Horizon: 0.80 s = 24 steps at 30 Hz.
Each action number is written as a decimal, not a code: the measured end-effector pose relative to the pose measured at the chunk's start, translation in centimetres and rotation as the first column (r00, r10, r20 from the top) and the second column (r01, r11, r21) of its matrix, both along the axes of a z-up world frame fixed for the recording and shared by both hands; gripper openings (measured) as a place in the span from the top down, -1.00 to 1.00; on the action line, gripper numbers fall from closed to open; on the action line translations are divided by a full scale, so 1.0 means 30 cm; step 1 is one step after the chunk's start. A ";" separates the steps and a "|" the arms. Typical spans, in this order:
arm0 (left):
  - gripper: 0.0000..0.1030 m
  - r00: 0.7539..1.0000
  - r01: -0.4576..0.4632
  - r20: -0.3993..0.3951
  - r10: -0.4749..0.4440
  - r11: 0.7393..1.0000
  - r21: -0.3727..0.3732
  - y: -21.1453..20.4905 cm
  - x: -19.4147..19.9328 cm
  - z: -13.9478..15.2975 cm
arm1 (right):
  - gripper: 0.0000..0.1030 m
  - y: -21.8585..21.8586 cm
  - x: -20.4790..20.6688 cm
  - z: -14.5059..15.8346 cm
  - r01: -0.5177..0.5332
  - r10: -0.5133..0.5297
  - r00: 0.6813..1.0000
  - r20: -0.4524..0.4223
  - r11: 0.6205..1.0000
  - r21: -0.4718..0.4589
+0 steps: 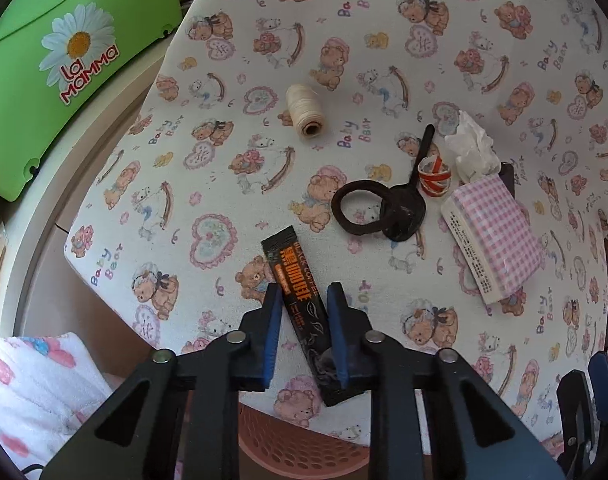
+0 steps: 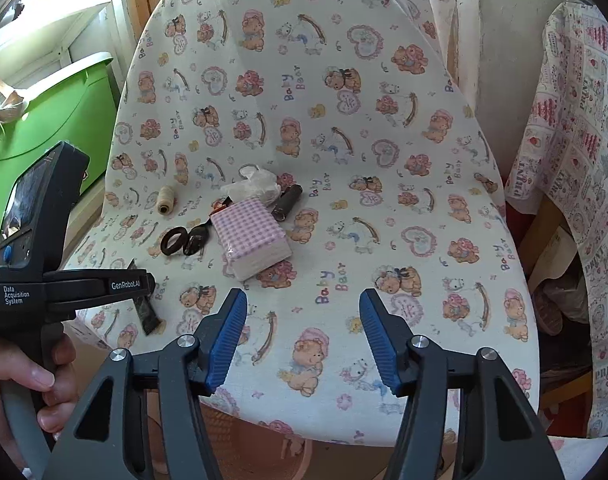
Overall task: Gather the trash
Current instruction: 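Grasp the snack wrapper with the left tool while the right tool grasps the pink checked tissue pack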
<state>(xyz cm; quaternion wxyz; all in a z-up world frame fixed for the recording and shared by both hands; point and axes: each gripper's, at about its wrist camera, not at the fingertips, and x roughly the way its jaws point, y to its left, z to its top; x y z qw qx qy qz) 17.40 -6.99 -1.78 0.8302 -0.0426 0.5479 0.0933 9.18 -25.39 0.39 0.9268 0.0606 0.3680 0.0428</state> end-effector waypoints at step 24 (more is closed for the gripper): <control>0.96 0.940 0.244 0.280 -0.193 0.956 -0.161 0.160 -0.109 0.188 | -0.48 -0.018 0.009 0.031 -0.015 0.010 0.999 0.046 0.994 0.111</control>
